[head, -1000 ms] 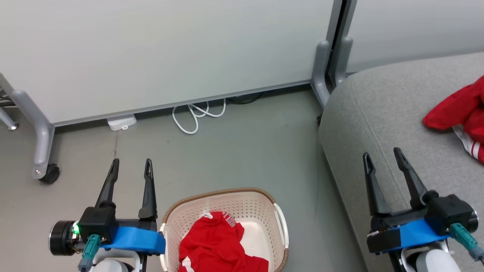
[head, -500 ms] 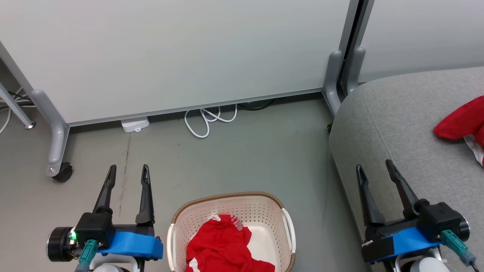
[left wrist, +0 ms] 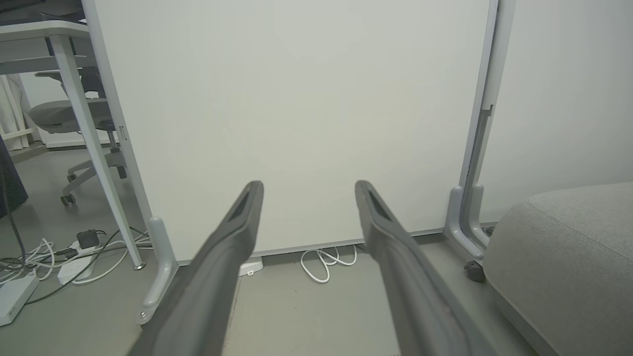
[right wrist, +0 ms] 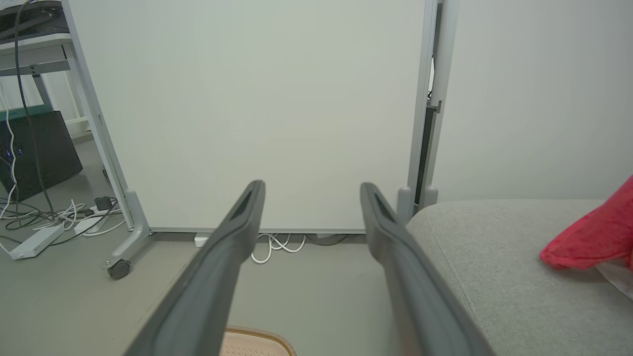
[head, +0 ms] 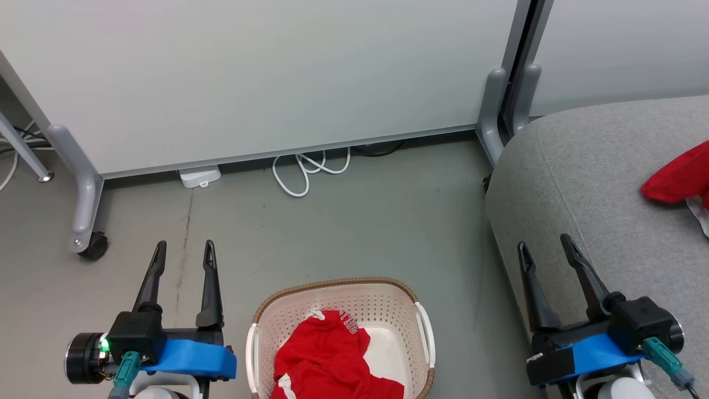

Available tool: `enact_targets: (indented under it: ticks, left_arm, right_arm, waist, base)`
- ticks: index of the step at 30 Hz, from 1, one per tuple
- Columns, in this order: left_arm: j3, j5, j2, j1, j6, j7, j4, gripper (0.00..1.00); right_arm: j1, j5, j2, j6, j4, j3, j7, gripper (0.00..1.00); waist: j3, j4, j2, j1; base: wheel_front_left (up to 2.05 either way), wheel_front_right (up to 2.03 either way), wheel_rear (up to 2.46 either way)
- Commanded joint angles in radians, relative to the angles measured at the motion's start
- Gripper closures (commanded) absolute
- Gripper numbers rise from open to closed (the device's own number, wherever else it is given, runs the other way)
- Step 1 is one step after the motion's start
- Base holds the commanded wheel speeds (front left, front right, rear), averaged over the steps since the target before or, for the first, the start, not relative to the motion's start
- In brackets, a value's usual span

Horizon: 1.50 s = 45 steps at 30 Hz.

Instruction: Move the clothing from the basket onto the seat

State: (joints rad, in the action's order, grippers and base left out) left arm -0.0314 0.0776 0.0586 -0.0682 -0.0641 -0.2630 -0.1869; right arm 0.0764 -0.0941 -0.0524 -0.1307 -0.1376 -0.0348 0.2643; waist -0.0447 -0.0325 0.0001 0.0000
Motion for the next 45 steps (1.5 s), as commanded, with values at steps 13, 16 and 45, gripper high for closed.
enact_targets:
  ticks: [13,16,45]
  left_arm:
    - [-0.063,-0.04,0.023,-0.173,-0.051,-0.003,-0.081,0.0]
    - [-0.108,-0.043,0.044,-0.247,-0.06,-0.003,-0.136,0.0]
    - [-1.213,0.27,0.251,-0.916,-0.066,0.196,-0.788,0.0]
  right_arm:
    - [0.072,0.002,0.0,0.0,0.033,0.011,0.0,0.0]
    - [0.105,0.004,-0.005,0.0,0.051,0.022,0.0,0.0]
    - [0.449,-0.036,0.002,0.0,0.167,-0.019,0.0,0.0]
  waist:
    - [-0.083,0.044,-0.0001,0.0]
    - [-0.132,0.067,-0.0001,0.0]
    - [-0.674,0.281,-0.0001,0.0]
  base:
    - [0.0,0.0,0.0]
    - [0.0,0.0,0.0]
    - [0.0,0.0,0.0]
